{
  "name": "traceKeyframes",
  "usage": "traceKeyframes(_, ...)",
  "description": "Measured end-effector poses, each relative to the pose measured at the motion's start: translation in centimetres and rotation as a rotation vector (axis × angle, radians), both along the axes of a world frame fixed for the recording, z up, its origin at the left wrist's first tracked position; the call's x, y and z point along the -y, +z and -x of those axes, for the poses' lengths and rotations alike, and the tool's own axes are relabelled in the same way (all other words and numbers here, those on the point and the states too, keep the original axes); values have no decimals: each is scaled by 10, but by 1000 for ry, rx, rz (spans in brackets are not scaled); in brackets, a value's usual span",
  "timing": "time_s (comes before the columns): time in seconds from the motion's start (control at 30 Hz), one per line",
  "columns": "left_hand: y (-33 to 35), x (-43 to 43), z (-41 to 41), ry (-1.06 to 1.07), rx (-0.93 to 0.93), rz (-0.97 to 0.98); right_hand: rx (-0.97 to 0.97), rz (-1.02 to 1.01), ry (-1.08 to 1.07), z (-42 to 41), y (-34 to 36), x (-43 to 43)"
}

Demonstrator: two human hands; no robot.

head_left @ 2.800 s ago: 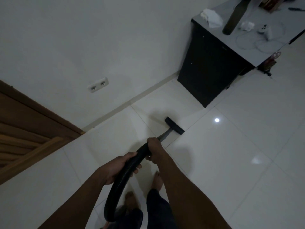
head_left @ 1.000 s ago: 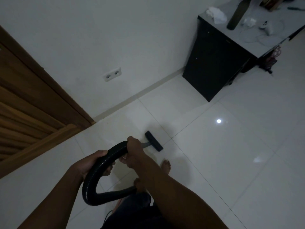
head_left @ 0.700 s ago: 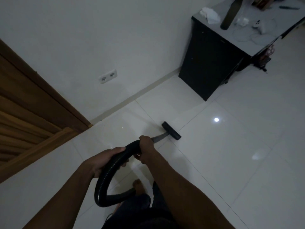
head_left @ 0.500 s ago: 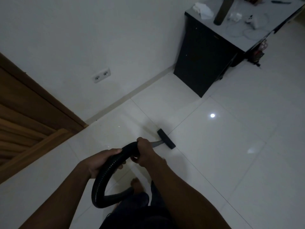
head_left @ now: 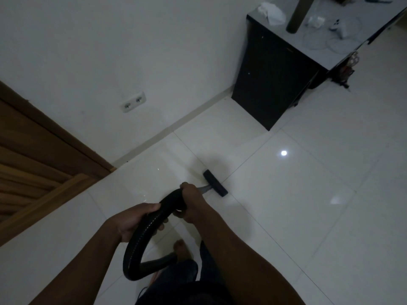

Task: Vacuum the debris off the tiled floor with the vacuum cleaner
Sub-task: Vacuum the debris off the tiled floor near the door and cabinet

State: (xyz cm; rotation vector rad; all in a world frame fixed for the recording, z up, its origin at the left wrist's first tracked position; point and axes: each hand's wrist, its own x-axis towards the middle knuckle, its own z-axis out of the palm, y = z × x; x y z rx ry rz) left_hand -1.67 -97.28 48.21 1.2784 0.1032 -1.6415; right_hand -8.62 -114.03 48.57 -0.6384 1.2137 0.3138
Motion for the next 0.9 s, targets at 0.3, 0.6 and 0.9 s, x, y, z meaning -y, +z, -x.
traceKeyframes(0.3,-2,53,-11,-59,66,-4,-1,52,-70,-11,-2,46)
traceKeyframes(0.6,-9,155,-26,-178,154,-73,-8,64,-50,-21,-31,149)
traceKeyframes(0.9,-15,312,-24,-299,219,-186,-9,125,33,-14,-62,309)
